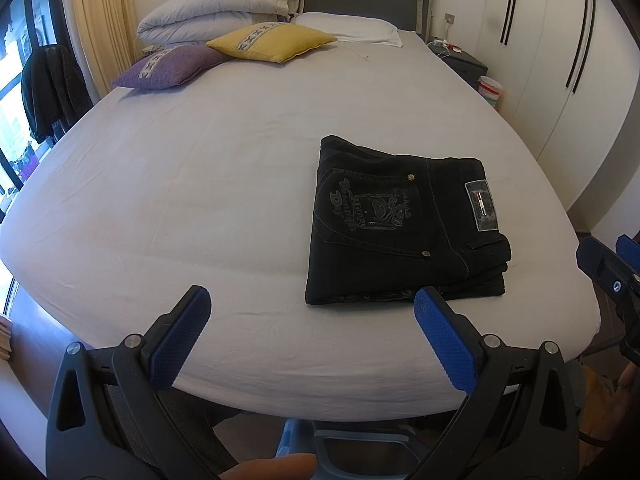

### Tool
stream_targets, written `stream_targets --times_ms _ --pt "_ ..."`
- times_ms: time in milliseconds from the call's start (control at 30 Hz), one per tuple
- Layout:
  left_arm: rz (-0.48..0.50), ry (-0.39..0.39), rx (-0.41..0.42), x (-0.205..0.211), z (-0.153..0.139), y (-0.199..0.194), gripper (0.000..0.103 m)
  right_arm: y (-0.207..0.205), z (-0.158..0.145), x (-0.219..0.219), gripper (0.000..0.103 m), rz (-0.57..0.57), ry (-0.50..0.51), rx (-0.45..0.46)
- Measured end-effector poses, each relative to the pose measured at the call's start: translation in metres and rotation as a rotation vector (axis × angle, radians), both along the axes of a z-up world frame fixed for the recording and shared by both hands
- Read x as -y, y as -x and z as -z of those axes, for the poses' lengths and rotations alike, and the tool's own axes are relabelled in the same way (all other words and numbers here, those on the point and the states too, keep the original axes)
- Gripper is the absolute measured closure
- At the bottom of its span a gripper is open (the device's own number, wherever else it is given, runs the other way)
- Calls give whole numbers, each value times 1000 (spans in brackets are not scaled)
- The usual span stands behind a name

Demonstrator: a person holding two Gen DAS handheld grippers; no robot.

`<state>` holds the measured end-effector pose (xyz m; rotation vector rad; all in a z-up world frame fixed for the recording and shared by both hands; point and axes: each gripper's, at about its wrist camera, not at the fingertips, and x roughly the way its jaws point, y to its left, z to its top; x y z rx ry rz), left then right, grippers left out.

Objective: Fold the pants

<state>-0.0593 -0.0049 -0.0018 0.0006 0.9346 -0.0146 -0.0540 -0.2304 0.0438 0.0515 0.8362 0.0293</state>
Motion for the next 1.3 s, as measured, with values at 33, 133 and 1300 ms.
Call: stream_targets --times_ms 33,133,1300 --pt "0 0 0 0 0 0 0 0 0 0 0 -1 0 -1" --pt "0 0 0 0 0 0 0 0 0 0 0 0 0 0" --pt "4 2 -6 1 5 5 0 2 10 -6 0 -8 0 -11"
